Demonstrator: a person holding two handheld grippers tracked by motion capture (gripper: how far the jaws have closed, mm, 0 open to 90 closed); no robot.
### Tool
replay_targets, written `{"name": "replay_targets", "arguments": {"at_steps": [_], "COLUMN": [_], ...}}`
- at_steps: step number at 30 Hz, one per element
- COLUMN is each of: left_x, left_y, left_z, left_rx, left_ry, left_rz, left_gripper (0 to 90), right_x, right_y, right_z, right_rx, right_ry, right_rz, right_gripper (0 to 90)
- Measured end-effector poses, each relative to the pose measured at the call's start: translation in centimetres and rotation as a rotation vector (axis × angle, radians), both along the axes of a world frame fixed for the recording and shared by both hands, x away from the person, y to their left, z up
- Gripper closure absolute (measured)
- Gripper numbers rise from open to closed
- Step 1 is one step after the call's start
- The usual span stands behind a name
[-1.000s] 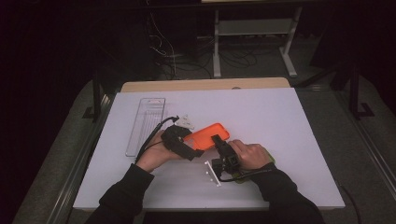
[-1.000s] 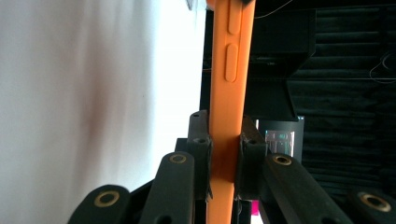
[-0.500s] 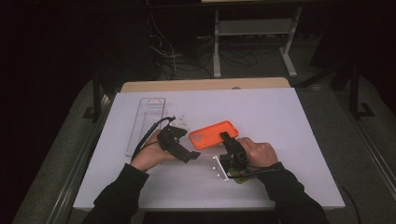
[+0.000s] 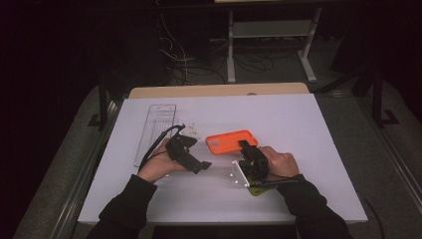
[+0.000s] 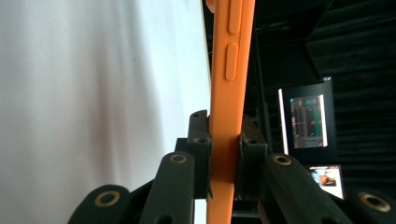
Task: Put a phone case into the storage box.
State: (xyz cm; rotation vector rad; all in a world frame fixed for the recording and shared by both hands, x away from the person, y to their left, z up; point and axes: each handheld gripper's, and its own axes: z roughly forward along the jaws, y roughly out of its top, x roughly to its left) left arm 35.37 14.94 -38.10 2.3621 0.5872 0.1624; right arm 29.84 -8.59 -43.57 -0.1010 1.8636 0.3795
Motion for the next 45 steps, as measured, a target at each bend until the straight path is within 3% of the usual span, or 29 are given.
{"name": "replay_targets", "arguments": {"at_steps": [9, 16, 19, 27, 33, 36, 41, 45], "left_x": [0.1, 0.0, 0.0, 0.1, 0.0, 0.1, 0.1, 0.1], "left_y": [0.1, -0.2, -0.2, -0.1, -0.2, -0.1, -0.1, -0.1], "left_z": [-0.1, -0.3, -0.4, -0.3, -0.4, -0.3, -0.3, -0.3], "left_rx": [0.013, -0.002, 0.003, 0.027, 0.002, 0.021, 0.018, 0.017], "left_ry": [0.010, 0.009, 0.006, 0.008, 0.010, 0.013, 0.012, 0.012], "left_rz": [0.011, 0.018, 0.013, -0.006, 0.012, 0.008, 0.014, 0.015], "left_gripper": [0.0, 0.0, 0.0, 0.0, 0.0, 0.0, 0.0, 0.0], "right_x": [0.5, 0.8, 1.0, 1.4, 2.0, 2.1, 2.4, 2.6], "right_y": [-0.3, -0.4, -0.7, -1.1, -1.7, -1.8, -2.0, -2.3], "right_z": [0.5, 0.9, 1.1, 1.7, 2.1, 2.3, 2.7, 2.8], "right_rx": [0.092, 0.195, 0.212, 0.380, 0.443, 0.482, 0.597, 0.655], "right_ry": [0.089, 0.181, 0.198, 0.325, 0.387, 0.428, 0.507, 0.557], "right_rz": [-0.038, -0.078, -0.080, -0.131, -0.139, -0.144, -0.163, -0.171], "right_gripper": [77.9, 77.9, 77.9, 77.9, 77.9, 78.0, 78.0, 78.0]}}
